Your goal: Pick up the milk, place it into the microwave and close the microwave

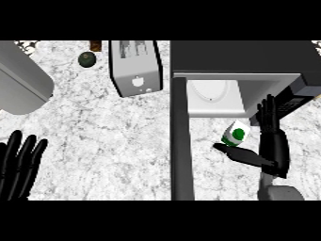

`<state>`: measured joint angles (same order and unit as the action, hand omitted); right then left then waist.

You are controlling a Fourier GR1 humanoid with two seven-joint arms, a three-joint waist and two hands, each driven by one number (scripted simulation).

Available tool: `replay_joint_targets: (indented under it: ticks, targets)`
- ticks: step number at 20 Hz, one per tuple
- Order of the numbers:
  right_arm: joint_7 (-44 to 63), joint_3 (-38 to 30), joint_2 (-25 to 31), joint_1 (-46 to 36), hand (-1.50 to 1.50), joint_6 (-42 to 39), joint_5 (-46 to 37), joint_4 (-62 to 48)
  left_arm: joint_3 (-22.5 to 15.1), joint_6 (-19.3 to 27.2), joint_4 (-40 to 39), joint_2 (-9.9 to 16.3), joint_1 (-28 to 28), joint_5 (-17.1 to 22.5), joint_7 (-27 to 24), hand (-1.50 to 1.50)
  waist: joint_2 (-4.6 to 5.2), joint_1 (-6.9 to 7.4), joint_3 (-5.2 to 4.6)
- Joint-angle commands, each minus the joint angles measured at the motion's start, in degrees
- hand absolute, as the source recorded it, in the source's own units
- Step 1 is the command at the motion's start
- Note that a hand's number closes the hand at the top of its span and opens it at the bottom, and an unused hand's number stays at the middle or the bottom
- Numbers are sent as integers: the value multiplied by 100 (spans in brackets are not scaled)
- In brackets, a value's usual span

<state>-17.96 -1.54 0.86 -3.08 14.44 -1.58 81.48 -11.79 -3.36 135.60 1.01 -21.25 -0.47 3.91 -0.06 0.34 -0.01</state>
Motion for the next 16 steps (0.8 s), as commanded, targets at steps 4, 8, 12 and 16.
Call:
replay_joint_targets:
  ticks: [4, 8, 12, 16]
  targets:
    - [-1048, -603, 227, -87, -150, -448, 463, -1242, 272, -174, 287, 230, -343, 273, -139, -150, 7, 8, 2]
    - [-1171, -505, 116, -193, -150, -352, 342, -1608, -45, -166, 354, 164, -703, 178, -259, -150, 1, 2, 1]
    - [-1894, -748, 129, -444, -150, -659, 585, -2481, -686, 114, 364, -59, -698, -480, -167, -150, 2, 3, 3]
    - [-2886, -1289, 488, -1136, -150, -1077, 787, -4194, -240, -24, 184, 84, -590, -150, -346, -150, 17, 39, 6]
